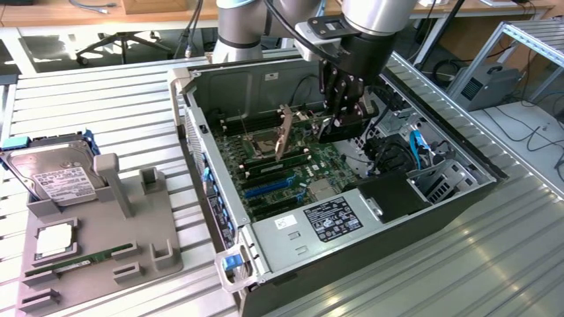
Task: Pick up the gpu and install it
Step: 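Insert the gpu into the slot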
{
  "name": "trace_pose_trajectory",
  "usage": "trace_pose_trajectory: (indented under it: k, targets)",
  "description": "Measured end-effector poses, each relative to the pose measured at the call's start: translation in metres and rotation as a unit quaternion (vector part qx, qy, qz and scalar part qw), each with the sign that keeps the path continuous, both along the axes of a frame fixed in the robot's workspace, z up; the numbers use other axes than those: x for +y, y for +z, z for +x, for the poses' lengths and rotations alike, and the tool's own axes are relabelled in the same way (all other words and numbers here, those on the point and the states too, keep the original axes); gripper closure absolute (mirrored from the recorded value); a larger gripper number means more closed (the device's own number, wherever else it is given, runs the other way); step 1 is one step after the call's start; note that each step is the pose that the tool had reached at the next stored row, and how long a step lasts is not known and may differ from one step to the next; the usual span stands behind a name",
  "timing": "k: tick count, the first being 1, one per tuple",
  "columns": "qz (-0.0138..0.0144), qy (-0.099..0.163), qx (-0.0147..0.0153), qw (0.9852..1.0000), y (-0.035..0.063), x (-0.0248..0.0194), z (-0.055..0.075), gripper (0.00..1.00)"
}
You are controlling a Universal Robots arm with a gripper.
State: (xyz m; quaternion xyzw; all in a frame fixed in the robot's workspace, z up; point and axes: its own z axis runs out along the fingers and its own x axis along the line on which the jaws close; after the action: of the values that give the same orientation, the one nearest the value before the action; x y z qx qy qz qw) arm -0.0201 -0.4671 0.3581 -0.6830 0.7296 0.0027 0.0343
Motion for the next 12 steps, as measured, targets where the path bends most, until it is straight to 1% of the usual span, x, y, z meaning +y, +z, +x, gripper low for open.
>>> trace_pose_trajectory:
  k: [9, 11, 12]
  targets:
    - [0.0000, 0.000, 0.0000, 1.0000, -0.0012, -0.0008, 0.0000, 0.73]
    - [0.0000, 0.000, 0.0000, 1.0000, -0.0040, -0.0028, 0.0000, 0.73]
    - [0.0000, 0.000, 0.0000, 1.0000, -0.0041, -0.0029, -0.0001, 0.73]
